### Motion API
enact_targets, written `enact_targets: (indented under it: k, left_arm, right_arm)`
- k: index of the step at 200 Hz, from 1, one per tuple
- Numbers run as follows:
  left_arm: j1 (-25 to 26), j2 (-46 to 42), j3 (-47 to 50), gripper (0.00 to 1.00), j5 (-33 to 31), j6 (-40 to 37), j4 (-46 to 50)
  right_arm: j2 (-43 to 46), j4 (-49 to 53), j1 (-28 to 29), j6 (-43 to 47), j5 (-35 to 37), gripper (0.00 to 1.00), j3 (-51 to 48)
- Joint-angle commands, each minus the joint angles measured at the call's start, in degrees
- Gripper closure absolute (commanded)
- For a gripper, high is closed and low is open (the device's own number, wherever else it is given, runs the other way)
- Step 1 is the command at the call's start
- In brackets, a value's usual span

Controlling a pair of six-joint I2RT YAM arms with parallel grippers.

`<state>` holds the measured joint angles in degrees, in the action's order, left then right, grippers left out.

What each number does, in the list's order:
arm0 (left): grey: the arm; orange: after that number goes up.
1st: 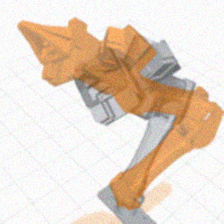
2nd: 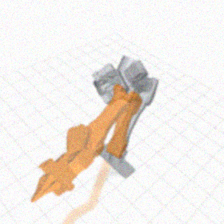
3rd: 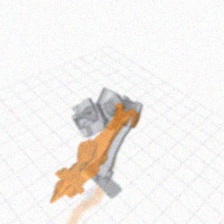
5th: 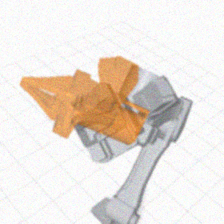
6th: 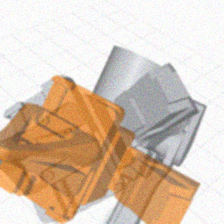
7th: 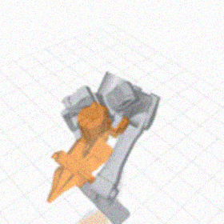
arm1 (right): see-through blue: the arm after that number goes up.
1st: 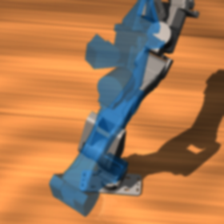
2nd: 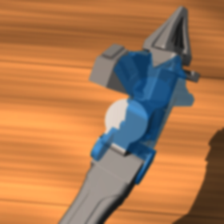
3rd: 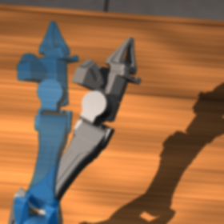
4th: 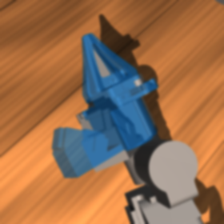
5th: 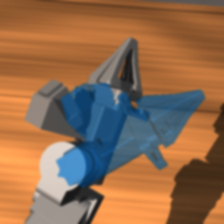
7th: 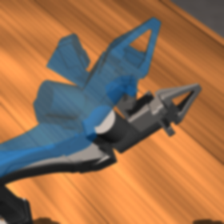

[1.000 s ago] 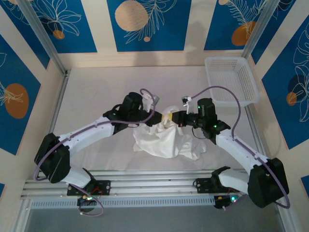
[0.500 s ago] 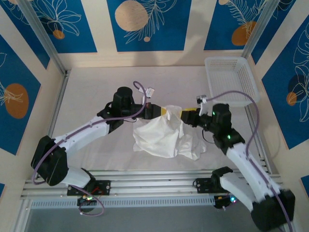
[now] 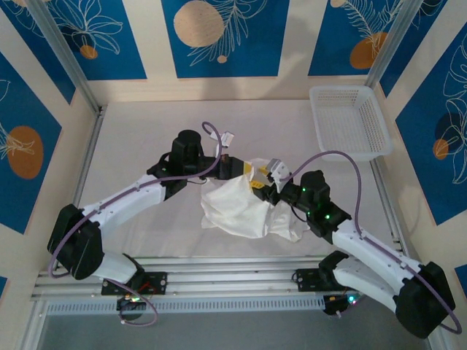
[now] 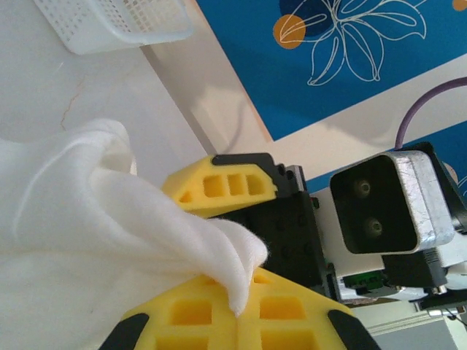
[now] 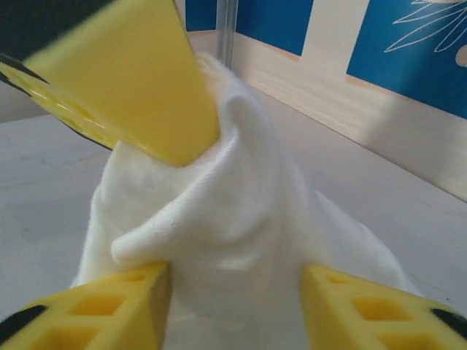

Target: Fold the inside-out t-shirt

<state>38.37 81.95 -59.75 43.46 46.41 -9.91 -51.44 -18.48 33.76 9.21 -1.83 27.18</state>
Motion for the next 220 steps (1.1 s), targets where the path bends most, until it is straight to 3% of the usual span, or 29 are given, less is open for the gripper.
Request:
enact_targets:
  k: [1,50,78,103,131,160,200,220]
  left_arm:
    - [0.1,-0.7,-1.8,1.0,0.7,-1.0,0.7]
    - [0.1,-0.3,-1.9,1.0,0.6,-1.0,0.4]
    - [0.1,-0.3,-1.8,1.0,0.5,-1.2,0.6]
    - [0.1,-0.5,-1.9,1.0,0.5,-1.4,0.9]
    - [0.1,-0.2,-2.0,1.0,0.6,-1.6,1.1]
    - [0.1,0.3,-2.4,1.0,0.8,-1.4,0.7]
    - [0.1,-0.1,-1.8,1.0,0.6,-1.6,1.0]
    - [0.1,-0.4,-1.5,1.0,0.5,-1.6,1.0]
  right_arm:
    - [-1.6,-6.6,1.8,8.0,0.4,0.39,-0.8]
    - [-4.2,-7.8,5.9,14.7,6.6,0.29,-0.9]
    - [-4.2,-8.0,6.1,15.1,9.9,0.42,-1.6]
    - [-2.2,-5.8,4.8,13.8,10.6,0.43,-3.2]
    - [-1.3,-2.7,4.0,13.7,13.1,0.56,-3.2]
    - [-1.2,-2.4,3.4,11.1,11.3,0.67,-2.4]
    - [-0.8,-1.7,3.3,8.1,7.0,0.67,0.1]
    - [0.4,-1.6,2.4,7.0,6.5,0.6,0.1]
